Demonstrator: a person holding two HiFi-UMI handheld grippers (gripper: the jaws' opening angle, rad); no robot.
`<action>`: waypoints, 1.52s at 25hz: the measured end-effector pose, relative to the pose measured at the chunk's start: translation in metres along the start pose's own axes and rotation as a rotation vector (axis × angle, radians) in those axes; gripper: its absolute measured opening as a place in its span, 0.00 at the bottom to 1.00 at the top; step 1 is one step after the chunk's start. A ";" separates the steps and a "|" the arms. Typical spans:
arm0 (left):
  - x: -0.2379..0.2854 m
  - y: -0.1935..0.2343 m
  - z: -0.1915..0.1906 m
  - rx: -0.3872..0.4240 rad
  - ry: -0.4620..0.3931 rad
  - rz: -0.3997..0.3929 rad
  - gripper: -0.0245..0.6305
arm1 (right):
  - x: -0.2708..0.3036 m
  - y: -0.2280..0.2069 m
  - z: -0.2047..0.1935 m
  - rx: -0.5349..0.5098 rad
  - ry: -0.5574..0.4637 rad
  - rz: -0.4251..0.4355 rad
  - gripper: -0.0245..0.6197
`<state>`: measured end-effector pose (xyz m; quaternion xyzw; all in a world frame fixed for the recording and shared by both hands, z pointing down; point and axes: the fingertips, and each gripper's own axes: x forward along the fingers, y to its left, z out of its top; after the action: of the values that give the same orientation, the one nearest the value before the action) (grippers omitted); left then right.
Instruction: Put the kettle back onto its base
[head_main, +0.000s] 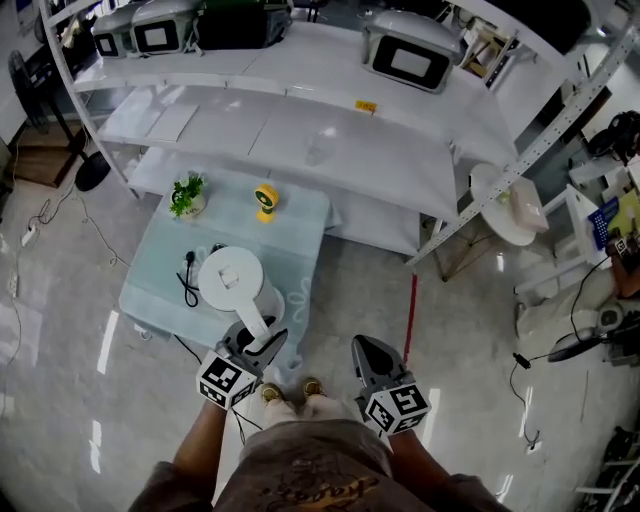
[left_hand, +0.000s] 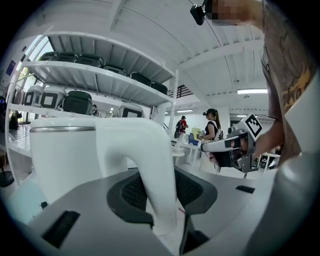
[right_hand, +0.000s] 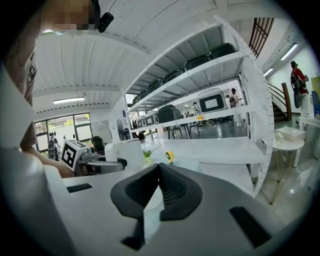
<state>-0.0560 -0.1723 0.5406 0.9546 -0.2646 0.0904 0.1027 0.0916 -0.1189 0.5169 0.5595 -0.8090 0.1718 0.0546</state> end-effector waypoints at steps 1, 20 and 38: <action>0.004 0.003 -0.003 0.008 0.001 -0.002 0.26 | 0.000 -0.002 -0.001 0.002 0.001 -0.009 0.03; 0.048 0.027 -0.053 0.015 0.087 -0.050 0.26 | -0.001 -0.034 -0.022 0.014 0.073 -0.112 0.03; 0.053 0.025 -0.071 0.059 0.072 -0.024 0.26 | -0.001 -0.036 -0.030 0.016 0.106 -0.104 0.03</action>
<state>-0.0331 -0.2017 0.6245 0.9564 -0.2465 0.1315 0.0849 0.1224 -0.1191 0.5530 0.5912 -0.7735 0.2047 0.1017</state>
